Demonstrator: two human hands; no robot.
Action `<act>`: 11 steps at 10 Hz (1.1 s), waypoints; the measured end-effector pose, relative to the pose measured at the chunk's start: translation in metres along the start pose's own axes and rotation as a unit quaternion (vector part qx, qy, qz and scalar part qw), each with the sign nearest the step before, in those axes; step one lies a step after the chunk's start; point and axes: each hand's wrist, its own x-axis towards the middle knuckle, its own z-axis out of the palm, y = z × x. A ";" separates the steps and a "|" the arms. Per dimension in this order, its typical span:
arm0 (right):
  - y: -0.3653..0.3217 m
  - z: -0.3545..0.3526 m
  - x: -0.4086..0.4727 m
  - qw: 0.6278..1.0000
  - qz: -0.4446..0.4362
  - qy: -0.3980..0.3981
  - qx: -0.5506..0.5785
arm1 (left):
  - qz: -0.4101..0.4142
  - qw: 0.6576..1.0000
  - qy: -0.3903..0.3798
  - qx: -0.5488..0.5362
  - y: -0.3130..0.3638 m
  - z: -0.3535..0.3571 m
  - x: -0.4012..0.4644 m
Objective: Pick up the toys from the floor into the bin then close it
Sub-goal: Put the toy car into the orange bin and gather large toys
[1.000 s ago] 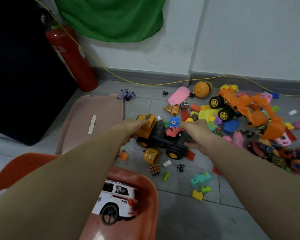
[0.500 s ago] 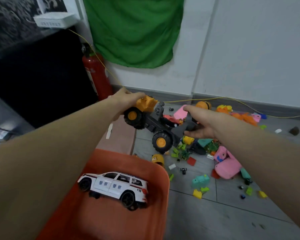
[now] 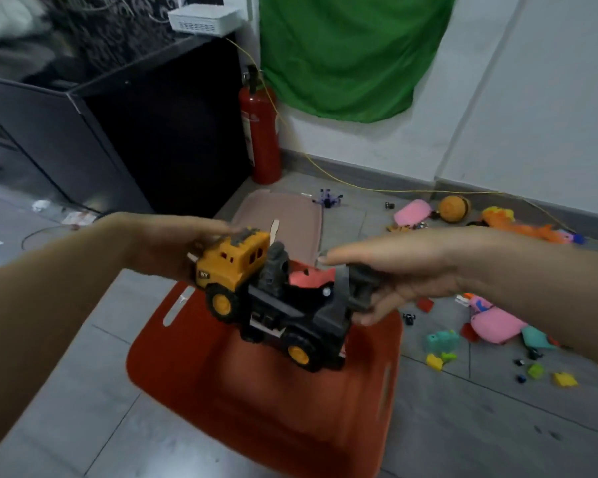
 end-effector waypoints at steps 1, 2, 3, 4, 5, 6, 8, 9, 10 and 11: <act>0.015 0.027 0.020 0.997 0.051 -0.057 -0.020 | -0.084 0.995 -0.053 0.031 -0.037 -0.005 0.001; 0.039 0.058 0.042 0.990 0.073 -0.109 -0.058 | -0.114 0.983 -0.110 0.091 -0.054 0.008 0.010; 0.067 0.081 0.067 0.991 0.085 -0.095 -0.047 | -0.138 0.972 -0.095 0.166 -0.059 0.025 0.023; 0.085 0.096 0.079 0.995 0.085 -0.041 -0.039 | -0.165 0.946 -0.137 0.244 -0.058 0.062 0.023; 0.095 0.107 0.092 0.992 0.101 -0.024 -0.076 | -0.198 0.945 -0.120 0.232 -0.059 0.082 0.036; 0.106 0.106 0.109 0.976 0.128 -0.039 -0.170 | -0.188 0.951 -0.117 0.215 -0.093 0.075 0.079; 0.137 0.096 0.126 0.973 0.157 -0.053 -0.161 | -0.172 0.947 -0.103 0.251 -0.104 0.088 0.092; 0.144 0.091 0.137 0.956 0.130 -0.032 -0.260 | -0.162 0.942 -0.097 0.277 -0.106 0.096 0.093; 0.144 0.088 0.136 0.918 0.085 -0.045 -0.384 | -0.158 0.920 -0.117 0.340 -0.095 0.102 0.092; 0.123 0.085 0.131 0.861 0.073 -0.074 -0.498 | -0.158 0.860 -0.140 0.464 -0.071 0.102 0.089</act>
